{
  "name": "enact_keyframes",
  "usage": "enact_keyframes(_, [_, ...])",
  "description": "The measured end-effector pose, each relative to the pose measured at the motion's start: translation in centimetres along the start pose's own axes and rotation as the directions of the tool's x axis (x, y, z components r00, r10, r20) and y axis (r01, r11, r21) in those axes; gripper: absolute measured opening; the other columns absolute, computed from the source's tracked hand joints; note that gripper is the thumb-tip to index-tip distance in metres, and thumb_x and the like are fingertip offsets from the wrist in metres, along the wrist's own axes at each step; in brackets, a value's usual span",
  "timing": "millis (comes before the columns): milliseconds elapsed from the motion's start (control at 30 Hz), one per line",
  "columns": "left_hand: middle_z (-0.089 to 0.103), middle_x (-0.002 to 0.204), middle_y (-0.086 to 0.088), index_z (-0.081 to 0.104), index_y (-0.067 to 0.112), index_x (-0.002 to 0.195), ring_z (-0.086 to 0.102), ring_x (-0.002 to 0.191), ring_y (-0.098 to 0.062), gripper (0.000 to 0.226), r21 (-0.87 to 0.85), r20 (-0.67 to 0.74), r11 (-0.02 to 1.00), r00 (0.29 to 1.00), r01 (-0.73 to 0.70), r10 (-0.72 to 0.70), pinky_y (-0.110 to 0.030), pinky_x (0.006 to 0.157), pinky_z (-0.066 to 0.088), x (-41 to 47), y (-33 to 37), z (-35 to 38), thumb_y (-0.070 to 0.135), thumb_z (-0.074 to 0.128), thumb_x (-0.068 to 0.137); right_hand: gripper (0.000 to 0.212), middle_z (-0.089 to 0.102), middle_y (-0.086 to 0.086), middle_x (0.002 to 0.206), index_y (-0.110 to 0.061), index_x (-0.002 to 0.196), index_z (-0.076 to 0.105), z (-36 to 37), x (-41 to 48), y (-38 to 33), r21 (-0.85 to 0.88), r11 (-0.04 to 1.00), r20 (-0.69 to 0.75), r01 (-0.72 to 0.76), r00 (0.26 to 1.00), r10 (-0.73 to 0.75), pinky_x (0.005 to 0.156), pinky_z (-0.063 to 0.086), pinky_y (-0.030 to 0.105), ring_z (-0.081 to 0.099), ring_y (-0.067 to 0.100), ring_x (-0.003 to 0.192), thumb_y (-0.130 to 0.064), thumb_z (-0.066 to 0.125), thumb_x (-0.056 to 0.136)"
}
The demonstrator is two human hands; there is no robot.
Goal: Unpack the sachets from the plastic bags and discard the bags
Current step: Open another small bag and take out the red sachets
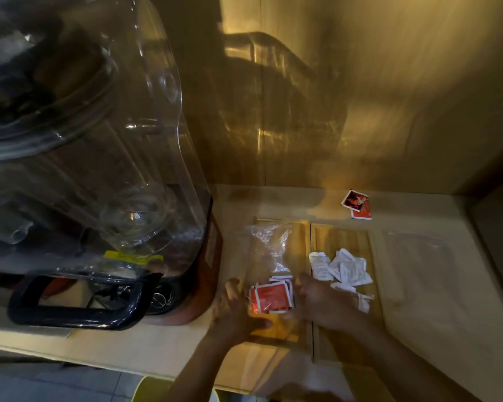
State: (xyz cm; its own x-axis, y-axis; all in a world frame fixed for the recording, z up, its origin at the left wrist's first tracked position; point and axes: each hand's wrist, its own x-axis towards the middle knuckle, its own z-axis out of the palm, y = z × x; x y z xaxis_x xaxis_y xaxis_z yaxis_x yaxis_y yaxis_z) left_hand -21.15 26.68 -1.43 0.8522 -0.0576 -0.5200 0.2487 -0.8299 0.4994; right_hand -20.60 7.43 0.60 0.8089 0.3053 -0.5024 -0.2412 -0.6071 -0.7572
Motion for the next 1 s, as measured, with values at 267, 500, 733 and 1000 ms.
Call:
enact_keyframes(267, [0.056,0.128,-0.005,0.041,0.018,0.133,0.052,0.120,-0.025,0.045,0.259,-0.309,0.963,0.938,-0.076,0.157,-0.037,0.099,0.039,-0.3,-0.6,2.6,0.032,0.048,0.090,0.043,0.067,0.004,0.117,-0.022,0.130,0.042,4.0,1.3,2.4,-0.517,0.854,-0.298,-0.054,0.947,-0.120,0.091,0.051,0.037,0.064,0.020,0.105,-0.029,0.050,0.089])
enact_keyframes(500, [0.072,0.092,-0.004,0.068,0.021,0.095,0.069,0.086,-0.025,0.029,0.123,-0.420,0.970,0.875,-0.208,0.241,-0.032,0.072,0.053,0.3,0.4,0.9,0.034,0.043,0.086,0.015,0.058,-0.006,0.078,-0.021,0.083,0.055,2.4,0.1,1.0,-0.273,0.954,-0.380,0.124,0.897,-0.225,0.061,0.033,0.014,0.049,-0.001,0.069,-0.010,0.046,0.090])
enact_keyframes(733, [0.070,0.095,-0.005,0.065,0.019,0.090,0.064,0.090,-0.026,0.015,0.179,-0.403,0.962,0.876,-0.207,0.264,-0.035,0.073,0.050,-0.6,1.4,-0.7,0.026,0.051,0.088,0.014,0.051,-0.002,0.072,-0.020,0.082,0.042,0.9,-0.4,-0.4,-0.213,0.974,-0.332,0.071,0.933,-0.141,0.057,0.034,0.025,0.051,0.016,0.067,-0.010,0.042,0.091])
enact_keyframes(1000, [0.067,0.086,-0.010,0.066,0.009,0.084,0.061,0.083,-0.025,0.011,-0.020,-0.500,0.933,0.811,-0.360,0.302,-0.026,0.067,0.037,-1.0,1.3,-1.3,0.016,0.058,0.086,0.032,0.049,-0.016,0.067,-0.035,0.069,0.038,0.7,-1.2,0.1,-0.117,0.991,-0.421,0.058,0.901,-0.102,0.055,0.034,0.021,0.050,0.007,0.066,-0.013,0.049,0.089])
